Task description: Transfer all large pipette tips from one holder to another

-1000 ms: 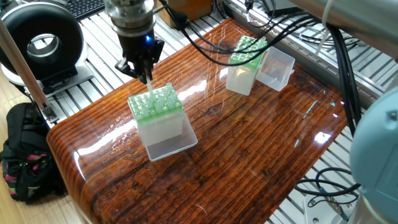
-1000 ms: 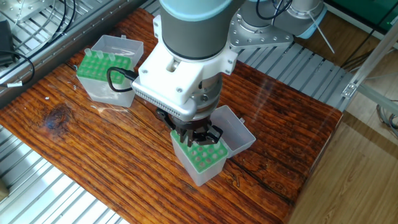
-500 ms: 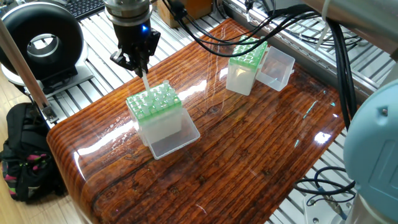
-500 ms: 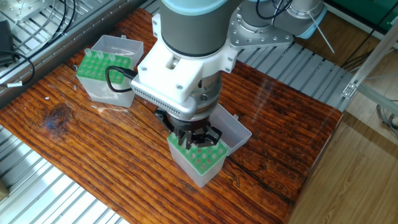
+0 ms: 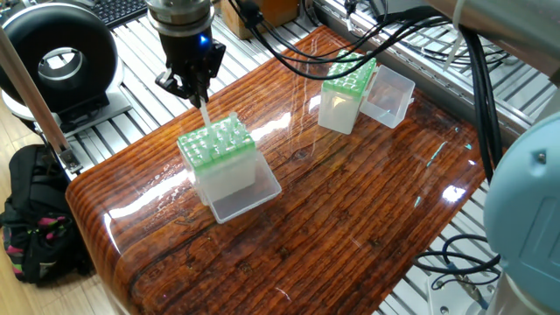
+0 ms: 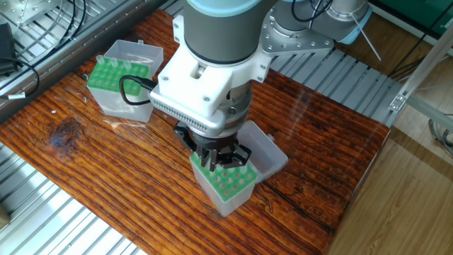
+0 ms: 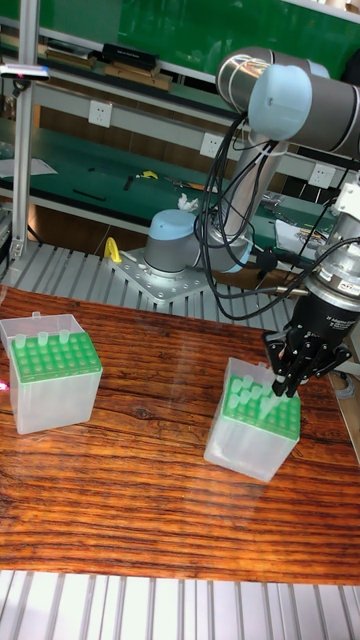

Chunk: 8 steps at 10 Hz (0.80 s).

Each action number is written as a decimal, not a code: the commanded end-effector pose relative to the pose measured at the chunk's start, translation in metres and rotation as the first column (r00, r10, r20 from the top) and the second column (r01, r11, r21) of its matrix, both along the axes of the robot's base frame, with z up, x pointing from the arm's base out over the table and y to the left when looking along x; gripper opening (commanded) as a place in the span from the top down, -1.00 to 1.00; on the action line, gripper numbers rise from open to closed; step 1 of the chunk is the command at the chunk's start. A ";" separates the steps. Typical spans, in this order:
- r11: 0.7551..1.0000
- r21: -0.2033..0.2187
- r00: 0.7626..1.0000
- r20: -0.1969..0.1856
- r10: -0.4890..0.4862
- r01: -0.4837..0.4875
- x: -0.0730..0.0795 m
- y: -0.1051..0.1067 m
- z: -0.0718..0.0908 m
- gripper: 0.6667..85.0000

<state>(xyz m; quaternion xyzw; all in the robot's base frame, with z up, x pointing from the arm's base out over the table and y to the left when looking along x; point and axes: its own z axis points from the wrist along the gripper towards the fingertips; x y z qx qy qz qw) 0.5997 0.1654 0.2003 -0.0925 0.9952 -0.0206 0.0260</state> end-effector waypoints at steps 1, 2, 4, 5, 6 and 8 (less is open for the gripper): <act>1.000 0.012 1.000 -0.010 0.005 -0.005 -0.003 0.003 0.001 0.63; 1.000 0.012 1.000 -0.016 0.010 -0.010 -0.004 0.003 0.001 0.63; 1.000 0.004 1.000 -0.018 0.019 -0.019 -0.006 0.002 0.007 0.63; 1.000 0.004 1.000 -0.019 0.022 -0.022 -0.008 0.002 0.011 0.63; 1.000 0.004 0.999 -0.023 0.025 -0.025 -0.010 0.002 0.017 0.63; 1.000 0.007 0.999 -0.033 0.029 -0.029 -0.013 0.001 0.025 0.63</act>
